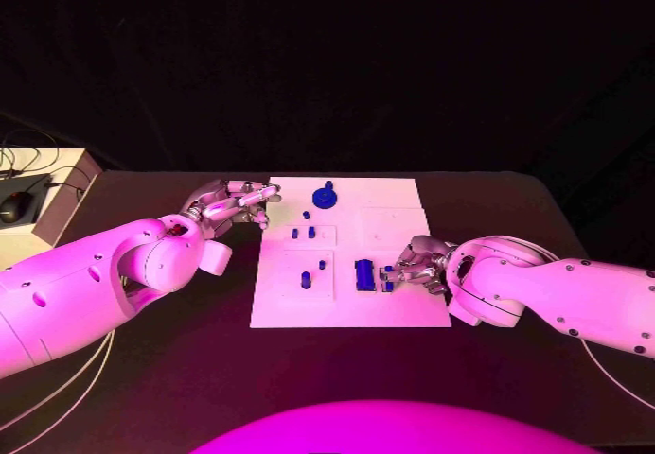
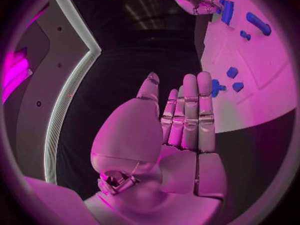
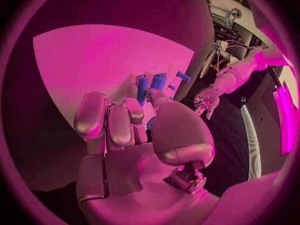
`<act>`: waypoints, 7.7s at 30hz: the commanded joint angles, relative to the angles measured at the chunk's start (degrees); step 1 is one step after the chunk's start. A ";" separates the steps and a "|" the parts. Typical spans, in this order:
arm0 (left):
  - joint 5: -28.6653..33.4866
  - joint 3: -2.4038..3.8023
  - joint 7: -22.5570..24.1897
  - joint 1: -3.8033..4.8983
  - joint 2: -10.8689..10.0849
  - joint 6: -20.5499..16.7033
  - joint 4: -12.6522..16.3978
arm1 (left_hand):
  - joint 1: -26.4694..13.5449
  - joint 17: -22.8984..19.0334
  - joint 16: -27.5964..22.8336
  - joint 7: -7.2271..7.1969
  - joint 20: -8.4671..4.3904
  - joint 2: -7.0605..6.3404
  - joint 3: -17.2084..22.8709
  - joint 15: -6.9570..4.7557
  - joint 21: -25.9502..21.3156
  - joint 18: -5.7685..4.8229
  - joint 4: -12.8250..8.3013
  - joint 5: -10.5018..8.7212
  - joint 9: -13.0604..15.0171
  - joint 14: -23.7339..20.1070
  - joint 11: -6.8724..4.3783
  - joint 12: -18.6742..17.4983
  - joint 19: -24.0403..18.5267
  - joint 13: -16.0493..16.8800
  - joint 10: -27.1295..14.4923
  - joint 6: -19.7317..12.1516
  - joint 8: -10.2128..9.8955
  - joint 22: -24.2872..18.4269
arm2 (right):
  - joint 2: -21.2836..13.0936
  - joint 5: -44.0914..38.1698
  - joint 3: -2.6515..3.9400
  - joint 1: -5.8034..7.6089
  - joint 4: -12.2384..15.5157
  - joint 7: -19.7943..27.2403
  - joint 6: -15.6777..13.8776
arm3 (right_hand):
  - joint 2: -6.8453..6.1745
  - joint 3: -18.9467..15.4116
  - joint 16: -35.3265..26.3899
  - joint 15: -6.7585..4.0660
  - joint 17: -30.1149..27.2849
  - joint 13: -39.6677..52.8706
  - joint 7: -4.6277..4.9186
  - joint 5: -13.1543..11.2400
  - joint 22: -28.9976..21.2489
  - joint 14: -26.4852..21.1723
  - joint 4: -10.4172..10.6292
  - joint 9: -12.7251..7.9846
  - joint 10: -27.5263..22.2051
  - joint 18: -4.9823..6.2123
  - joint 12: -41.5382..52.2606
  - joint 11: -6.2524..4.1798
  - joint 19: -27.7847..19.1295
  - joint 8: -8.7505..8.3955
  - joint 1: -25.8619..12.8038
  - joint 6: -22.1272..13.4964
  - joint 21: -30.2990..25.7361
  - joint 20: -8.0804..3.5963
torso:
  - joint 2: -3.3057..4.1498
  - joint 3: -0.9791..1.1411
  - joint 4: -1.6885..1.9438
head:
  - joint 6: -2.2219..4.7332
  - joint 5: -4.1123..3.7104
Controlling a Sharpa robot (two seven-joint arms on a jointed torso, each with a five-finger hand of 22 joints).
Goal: Assemble the parts on the task board
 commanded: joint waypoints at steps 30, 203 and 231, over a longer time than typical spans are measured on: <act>-0.19 0.05 0.10 -0.03 -0.11 0.94 0.28 | -0.08 -0.10 -0.07 0.09 -0.05 0.04 -0.10 0.20 -0.37 0.87 0.24 -0.22 0.05 -0.25 -0.17 0.19 0.11 0.05 -0.42 -0.19 -0.07 -0.05 | 0.86 -1.78 -0.08 -0.26 -1.30 0.41 2.53 | 0.08 4.50 -0.50 -0.26 -0.33 0.02 -1.33 -3.08 7.58 0.03 -13.90 -3.36 0.39 0.43 0.09 -0.69 4.09 -1.40 2.89 1.01 -0.62 -0.54 | -0.02 -0.03 0.03 | -0.49 0.37; 4.83 0.09 10.64 0.01 4.12 -9.92 -6.43 | 1.13 -14.75 -46.00 -0.76 6.91 0.30 0.76 5.21 -20.20 -3.31 0.74 -0.02 0.02 -0.86 0.92 -3.35 -15.08 -0.16 2.25 1.28 -0.02 -30.07 | 7.76 48.27 1.74 0.28 -26.84 53.06 -14.54 | 1.89 -10.18 -41.17 4.98 -27.79 -40.93 5.28 -16.76 -25.40 -11.20 -10.49 -25.89 -12.78 0.75 -37.54 4.77 -8.40 -7.03 10.03 -4.51 -54.55 4.66 | -3.46 -0.43 -1.40 | 6.18 1.89; 8.43 -4.71 14.10 2.33 6.12 -21.91 -2.41 | -80.81 -20.06 -49.47 -8.06 -2.58 0.31 10.74 -2.17 -24.12 -9.25 -4.04 -15.39 -3.58 -64.18 -6.66 -6.82 -68.49 -3.52 -62.35 -58.15 -3.79 -63.72 | 9.30 55.23 4.80 -1.64 -20.57 56.80 -21.44 | -1.71 -8.18 -72.28 5.32 -64.61 -74.78 -2.95 -30.58 -74.90 -83.61 -4.57 -48.13 -74.15 -4.40 -64.10 1.73 -83.85 -10.74 -62.33 -61.94 -58.19 5.76 | -5.59 1.44 -2.38 | 12.48 1.89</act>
